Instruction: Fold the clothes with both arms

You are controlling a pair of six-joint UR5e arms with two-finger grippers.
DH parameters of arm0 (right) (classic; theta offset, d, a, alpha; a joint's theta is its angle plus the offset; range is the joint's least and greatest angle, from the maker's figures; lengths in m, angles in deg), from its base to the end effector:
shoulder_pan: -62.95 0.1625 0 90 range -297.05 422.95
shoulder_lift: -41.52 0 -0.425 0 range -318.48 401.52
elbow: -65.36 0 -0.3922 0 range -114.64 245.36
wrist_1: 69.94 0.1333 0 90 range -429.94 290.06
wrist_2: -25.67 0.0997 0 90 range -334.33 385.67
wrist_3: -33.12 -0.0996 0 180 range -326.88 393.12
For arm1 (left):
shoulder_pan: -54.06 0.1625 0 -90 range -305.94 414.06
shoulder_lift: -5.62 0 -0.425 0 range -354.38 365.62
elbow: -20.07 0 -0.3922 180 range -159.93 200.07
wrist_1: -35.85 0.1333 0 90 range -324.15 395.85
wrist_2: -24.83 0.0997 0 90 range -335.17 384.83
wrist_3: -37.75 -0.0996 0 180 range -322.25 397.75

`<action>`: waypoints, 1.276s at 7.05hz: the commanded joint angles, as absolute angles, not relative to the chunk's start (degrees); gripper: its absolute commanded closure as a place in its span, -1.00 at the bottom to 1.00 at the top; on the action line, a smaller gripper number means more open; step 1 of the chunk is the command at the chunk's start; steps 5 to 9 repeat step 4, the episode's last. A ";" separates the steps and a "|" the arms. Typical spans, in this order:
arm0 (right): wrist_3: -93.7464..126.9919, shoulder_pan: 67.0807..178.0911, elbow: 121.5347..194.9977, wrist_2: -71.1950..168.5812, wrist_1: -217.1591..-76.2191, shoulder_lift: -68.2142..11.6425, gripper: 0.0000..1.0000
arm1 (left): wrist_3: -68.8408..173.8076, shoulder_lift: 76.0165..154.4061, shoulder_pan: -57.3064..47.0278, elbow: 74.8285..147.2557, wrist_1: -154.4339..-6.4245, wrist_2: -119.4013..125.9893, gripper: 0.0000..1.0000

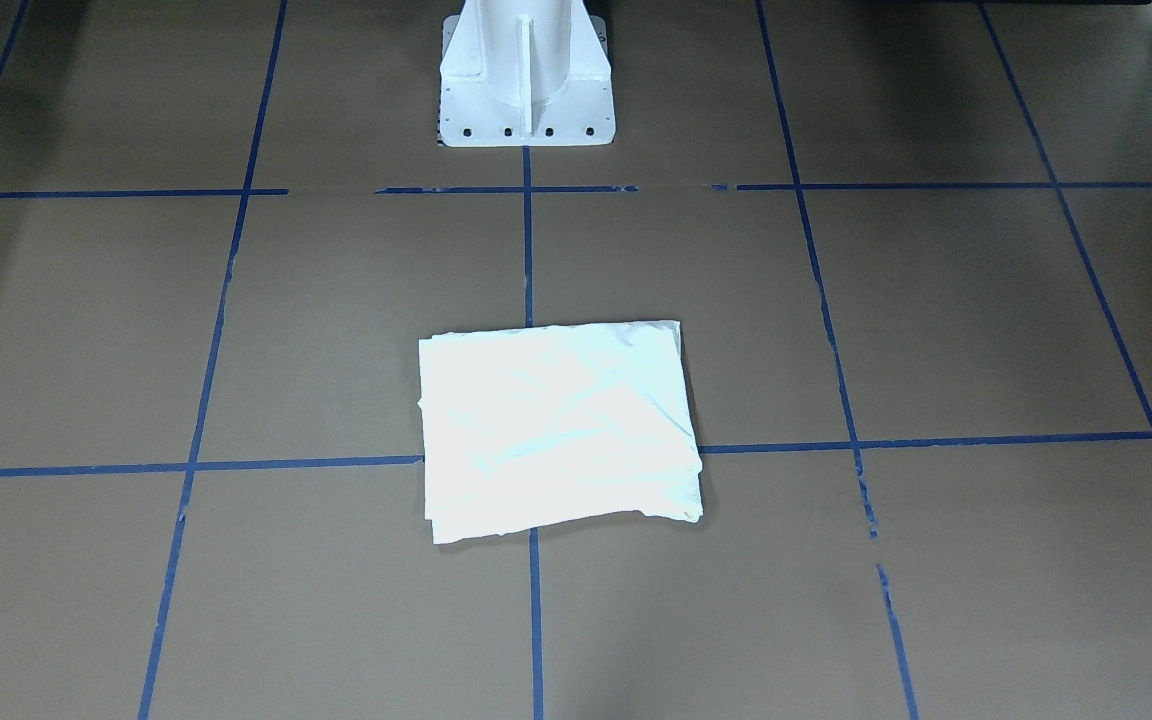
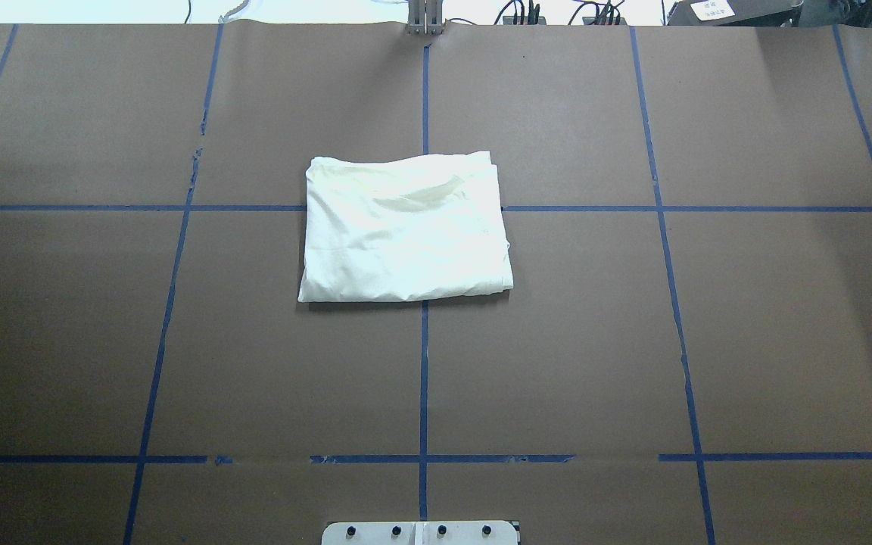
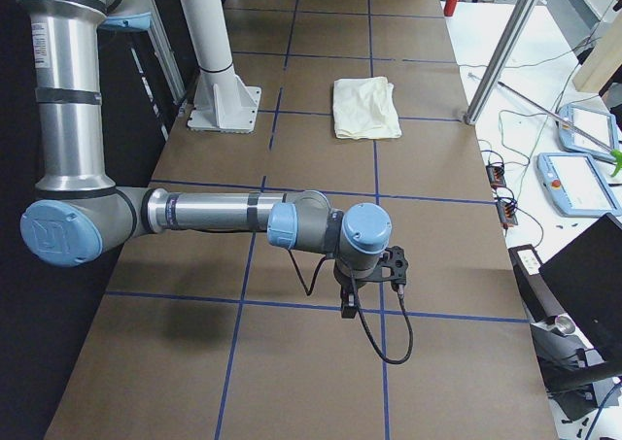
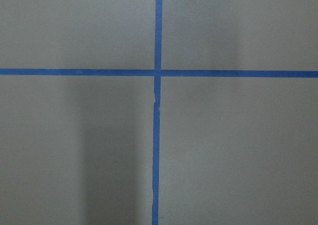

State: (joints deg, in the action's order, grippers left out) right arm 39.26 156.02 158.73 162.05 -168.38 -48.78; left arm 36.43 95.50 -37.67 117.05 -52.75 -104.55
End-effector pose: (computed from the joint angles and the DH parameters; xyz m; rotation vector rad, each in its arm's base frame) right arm 0.0869 -0.4783 0.6442 -0.0233 -0.8133 -0.0127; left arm -0.0850 -0.4927 0.6078 0.1098 0.6841 0.0259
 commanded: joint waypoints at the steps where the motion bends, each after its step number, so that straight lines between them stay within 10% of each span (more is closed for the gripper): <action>1: 39.19 156.03 159.13 162.08 -168.38 -48.92 -1.00 | 36.26 95.53 -37.61 117.02 -52.74 -104.55 -1.00; 9: 39.19 156.03 158.96 162.08 -168.29 -48.30 -1.00 | 36.26 95.53 -37.61 117.10 -52.83 -104.55 -1.00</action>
